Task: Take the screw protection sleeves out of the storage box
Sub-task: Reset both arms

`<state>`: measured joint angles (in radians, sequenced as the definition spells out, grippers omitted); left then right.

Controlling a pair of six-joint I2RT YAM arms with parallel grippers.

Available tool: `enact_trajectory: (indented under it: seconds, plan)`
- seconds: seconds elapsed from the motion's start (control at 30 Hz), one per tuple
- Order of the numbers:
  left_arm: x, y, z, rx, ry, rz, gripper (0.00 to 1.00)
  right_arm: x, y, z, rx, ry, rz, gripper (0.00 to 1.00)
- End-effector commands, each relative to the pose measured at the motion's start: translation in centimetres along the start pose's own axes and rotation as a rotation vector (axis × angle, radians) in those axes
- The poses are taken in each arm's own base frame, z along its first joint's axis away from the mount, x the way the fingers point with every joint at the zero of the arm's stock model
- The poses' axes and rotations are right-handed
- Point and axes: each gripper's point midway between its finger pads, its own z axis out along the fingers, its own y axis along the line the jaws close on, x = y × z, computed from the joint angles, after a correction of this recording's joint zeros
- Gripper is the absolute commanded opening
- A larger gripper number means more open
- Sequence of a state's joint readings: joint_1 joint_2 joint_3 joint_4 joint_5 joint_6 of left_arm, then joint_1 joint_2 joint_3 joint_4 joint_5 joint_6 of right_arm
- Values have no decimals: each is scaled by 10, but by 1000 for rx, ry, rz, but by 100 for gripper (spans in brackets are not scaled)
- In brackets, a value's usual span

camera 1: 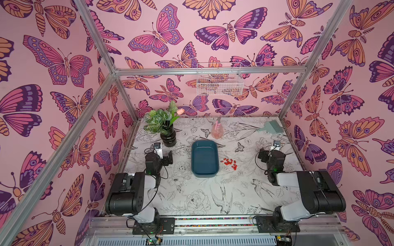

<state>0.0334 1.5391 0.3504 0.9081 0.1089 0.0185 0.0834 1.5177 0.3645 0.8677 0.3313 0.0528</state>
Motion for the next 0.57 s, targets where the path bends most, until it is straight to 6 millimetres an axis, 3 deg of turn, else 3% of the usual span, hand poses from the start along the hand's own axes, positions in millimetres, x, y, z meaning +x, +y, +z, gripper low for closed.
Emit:
enact_trajectory:
  seconds: [0.0,0.53]
  plan:
    - [-5,0,2,7,-9,8,100,-8,-1,0,-2,-20,20,99]
    - [-5,3,3,-11,-4,-6,100,-8,-1,2,-30,-9,28,99]
